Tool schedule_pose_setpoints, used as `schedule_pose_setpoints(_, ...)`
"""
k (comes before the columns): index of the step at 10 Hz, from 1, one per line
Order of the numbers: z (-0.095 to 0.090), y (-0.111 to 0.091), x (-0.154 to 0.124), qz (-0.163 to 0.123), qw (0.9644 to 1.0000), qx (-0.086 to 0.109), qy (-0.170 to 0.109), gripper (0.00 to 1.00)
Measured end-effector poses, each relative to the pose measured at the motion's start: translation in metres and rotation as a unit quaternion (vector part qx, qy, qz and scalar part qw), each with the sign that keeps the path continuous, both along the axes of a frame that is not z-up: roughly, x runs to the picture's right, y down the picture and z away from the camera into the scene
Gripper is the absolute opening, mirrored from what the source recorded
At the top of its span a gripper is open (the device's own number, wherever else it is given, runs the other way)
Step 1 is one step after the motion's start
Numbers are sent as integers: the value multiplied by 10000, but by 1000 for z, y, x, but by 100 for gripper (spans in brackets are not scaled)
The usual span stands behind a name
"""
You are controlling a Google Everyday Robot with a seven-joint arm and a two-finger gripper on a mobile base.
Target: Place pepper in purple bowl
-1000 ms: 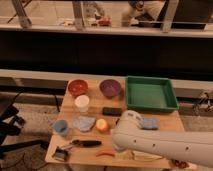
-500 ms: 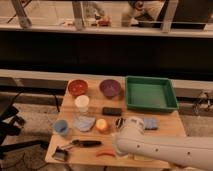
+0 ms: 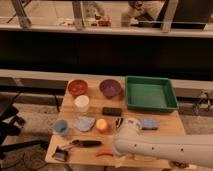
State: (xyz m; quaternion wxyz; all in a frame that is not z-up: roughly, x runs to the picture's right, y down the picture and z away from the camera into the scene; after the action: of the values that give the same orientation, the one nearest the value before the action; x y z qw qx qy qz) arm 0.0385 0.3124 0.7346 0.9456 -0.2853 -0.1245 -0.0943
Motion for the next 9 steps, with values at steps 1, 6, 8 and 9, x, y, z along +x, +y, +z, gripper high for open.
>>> schedule_pose_setpoints(1, 0, 1, -4, -39, 10000, -27, -34, 80)
schedule_pose_setpoints(6, 7, 6, -4, -69, 9998, -153, -65, 80)
schedule_pose_setpoints(8, 9, 7, -2, -47, 9998, -187, -59, 78)
schedule_pose_setpoints(9, 10, 7, -1, -28, 9998, -203, -49, 70)
